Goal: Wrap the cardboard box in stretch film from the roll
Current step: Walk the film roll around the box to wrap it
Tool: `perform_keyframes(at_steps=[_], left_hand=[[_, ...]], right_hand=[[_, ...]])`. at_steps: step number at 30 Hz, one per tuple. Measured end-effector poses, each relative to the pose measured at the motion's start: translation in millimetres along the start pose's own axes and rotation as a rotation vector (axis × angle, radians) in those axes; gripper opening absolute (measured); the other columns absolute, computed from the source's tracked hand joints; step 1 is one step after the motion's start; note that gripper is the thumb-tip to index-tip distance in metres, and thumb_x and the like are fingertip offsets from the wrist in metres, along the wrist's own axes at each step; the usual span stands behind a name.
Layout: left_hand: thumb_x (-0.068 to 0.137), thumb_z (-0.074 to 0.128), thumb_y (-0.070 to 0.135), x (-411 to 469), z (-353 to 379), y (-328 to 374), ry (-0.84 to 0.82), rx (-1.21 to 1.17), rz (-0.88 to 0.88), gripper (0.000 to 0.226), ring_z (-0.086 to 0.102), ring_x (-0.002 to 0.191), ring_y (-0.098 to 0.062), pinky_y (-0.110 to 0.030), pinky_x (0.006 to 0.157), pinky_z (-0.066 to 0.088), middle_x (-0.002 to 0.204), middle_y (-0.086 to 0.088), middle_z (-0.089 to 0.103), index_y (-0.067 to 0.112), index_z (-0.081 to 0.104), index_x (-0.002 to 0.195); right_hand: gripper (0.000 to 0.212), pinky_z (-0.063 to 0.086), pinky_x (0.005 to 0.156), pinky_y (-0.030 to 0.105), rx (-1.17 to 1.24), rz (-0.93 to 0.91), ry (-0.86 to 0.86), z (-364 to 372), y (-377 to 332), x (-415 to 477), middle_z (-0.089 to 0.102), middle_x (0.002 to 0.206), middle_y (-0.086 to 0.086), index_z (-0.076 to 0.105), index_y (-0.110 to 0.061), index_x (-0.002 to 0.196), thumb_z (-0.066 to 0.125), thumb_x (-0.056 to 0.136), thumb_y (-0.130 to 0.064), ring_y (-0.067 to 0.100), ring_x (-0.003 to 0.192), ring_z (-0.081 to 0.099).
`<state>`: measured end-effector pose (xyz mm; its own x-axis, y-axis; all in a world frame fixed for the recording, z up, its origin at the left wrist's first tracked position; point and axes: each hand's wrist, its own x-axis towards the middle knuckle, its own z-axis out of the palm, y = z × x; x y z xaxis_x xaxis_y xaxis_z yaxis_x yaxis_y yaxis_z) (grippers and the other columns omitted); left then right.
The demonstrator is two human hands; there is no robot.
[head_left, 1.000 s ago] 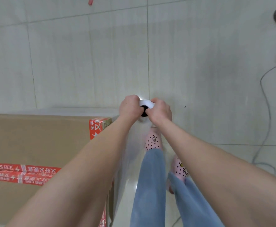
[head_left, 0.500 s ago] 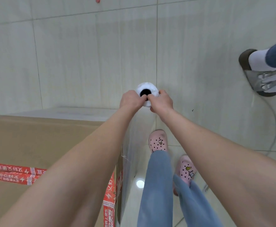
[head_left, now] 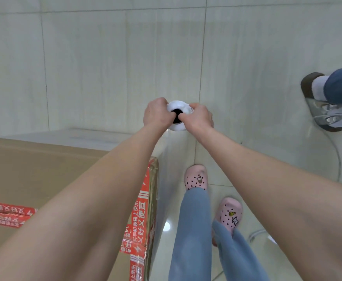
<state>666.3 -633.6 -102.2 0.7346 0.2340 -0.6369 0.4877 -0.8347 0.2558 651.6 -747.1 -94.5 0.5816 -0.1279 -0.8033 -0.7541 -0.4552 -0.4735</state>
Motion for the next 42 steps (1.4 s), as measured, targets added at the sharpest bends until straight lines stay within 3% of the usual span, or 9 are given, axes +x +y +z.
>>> perform_keyframes(at_steps=[7, 10, 16, 22, 26, 31, 36, 39, 42], left_hand=[[0.079, 0.057, 0.015, 16, -33, -29, 0.016, -0.321, -0.235, 0.009, 0.069, 0.063, -0.032, -0.034, 0.058, 0.056, 0.090, -0.011, 0.065, 0.009, 0.050, 0.078], [0.078, 0.058, 0.018, 20, -41, -35, -0.083, -0.371, -0.211, 0.013, 0.070, 0.066, -0.030, -0.038, 0.066, 0.060, 0.084, -0.013, 0.069, 0.012, 0.050, 0.070], [0.081, 0.057, 0.016, 32, -43, -33, -0.065, -0.089, 0.058, 0.032, 0.060, 0.092, -0.025, -0.037, 0.075, 0.051, 0.101, -0.006, 0.064, 0.012, 0.054, 0.113], [0.079, 0.050, 0.007, 45, -51, -18, 0.004, 0.185, 0.201, 0.022, 0.055, 0.080, -0.025, -0.031, 0.060, 0.036, 0.088, -0.004, 0.058, 0.012, 0.058, 0.098], [0.077, 0.051, 0.007, 57, -60, -26, 0.052, 0.111, 0.068, 0.010, 0.050, 0.072, -0.028, -0.031, 0.056, 0.035, 0.081, -0.006, 0.054, 0.012, 0.053, 0.085], [0.078, 0.056, 0.013, 60, -65, -40, 0.108, -0.153, -0.233, 0.008, 0.054, 0.077, -0.028, -0.033, 0.060, 0.042, 0.083, -0.006, 0.057, 0.009, 0.055, 0.084], [0.076, 0.062, 0.022, 65, -75, -46, 0.172, -0.486, -0.529, 0.017, 0.065, 0.077, -0.031, -0.037, 0.067, 0.054, 0.090, -0.008, 0.063, 0.009, 0.054, 0.083], [0.076, 0.066, 0.030, 63, -82, -53, 0.199, -0.660, -0.691, 0.026, 0.068, 0.076, -0.032, -0.036, 0.067, 0.056, 0.096, -0.008, 0.065, 0.008, 0.056, 0.088], [0.077, 0.066, 0.030, 62, -90, -60, 0.151, -0.637, -0.708, 0.028, 0.067, 0.078, -0.029, -0.034, 0.068, 0.055, 0.097, -0.009, 0.067, 0.006, 0.058, 0.090]], right_hand=[[0.048, 0.047, 0.081, 0.029, 0.003, -0.051, -0.044, 29, -39, 8, 0.061, 0.117, 0.001, 0.052, -0.020, 0.125, 0.063, 0.080, -0.031, 0.022, 0.105, 0.058], [0.039, 0.054, 0.085, 0.041, 0.053, -0.010, -0.113, 37, -49, 8, 0.061, 0.114, 0.004, 0.053, -0.020, 0.121, 0.057, 0.082, -0.022, 0.024, 0.102, 0.060], [0.038, 0.056, 0.081, 0.044, -0.001, -0.001, -0.136, 33, -58, 16, 0.063, 0.109, 0.005, 0.056, -0.021, 0.117, 0.048, 0.082, -0.009, 0.025, 0.096, 0.062], [0.032, 0.055, 0.080, 0.041, -0.192, -0.053, -0.168, 32, -73, 29, 0.064, 0.098, 0.005, 0.059, -0.018, 0.108, 0.046, 0.079, -0.009, 0.027, 0.092, 0.062], [0.029, 0.043, 0.066, 0.028, -0.345, -0.103, -0.204, 36, -96, 41, 0.061, 0.090, -0.001, 0.060, -0.023, 0.104, 0.053, 0.078, -0.013, 0.025, 0.092, 0.059], [0.061, 0.043, 0.085, 0.027, -0.336, -0.135, -0.232, 41, -116, 53, 0.056, 0.128, 0.001, 0.045, -0.024, 0.135, 0.064, 0.077, -0.020, 0.022, 0.115, 0.054], [0.071, 0.036, 0.085, 0.022, -0.140, -0.163, -0.222, 48, -132, 59, 0.048, 0.138, 0.006, 0.038, -0.020, 0.141, 0.069, 0.079, -0.031, 0.021, 0.125, 0.047], [0.071, 0.040, 0.090, 0.026, -0.246, -0.157, -0.295, 56, -145, 61, 0.047, 0.140, 0.007, 0.035, -0.021, 0.143, 0.066, 0.081, -0.037, 0.025, 0.124, 0.048], [0.053, 0.045, 0.090, 0.030, -0.365, -0.191, -0.363, 67, -157, 59, 0.050, 0.136, 0.009, 0.043, -0.016, 0.138, 0.057, 0.088, -0.027, 0.028, 0.117, 0.052]])
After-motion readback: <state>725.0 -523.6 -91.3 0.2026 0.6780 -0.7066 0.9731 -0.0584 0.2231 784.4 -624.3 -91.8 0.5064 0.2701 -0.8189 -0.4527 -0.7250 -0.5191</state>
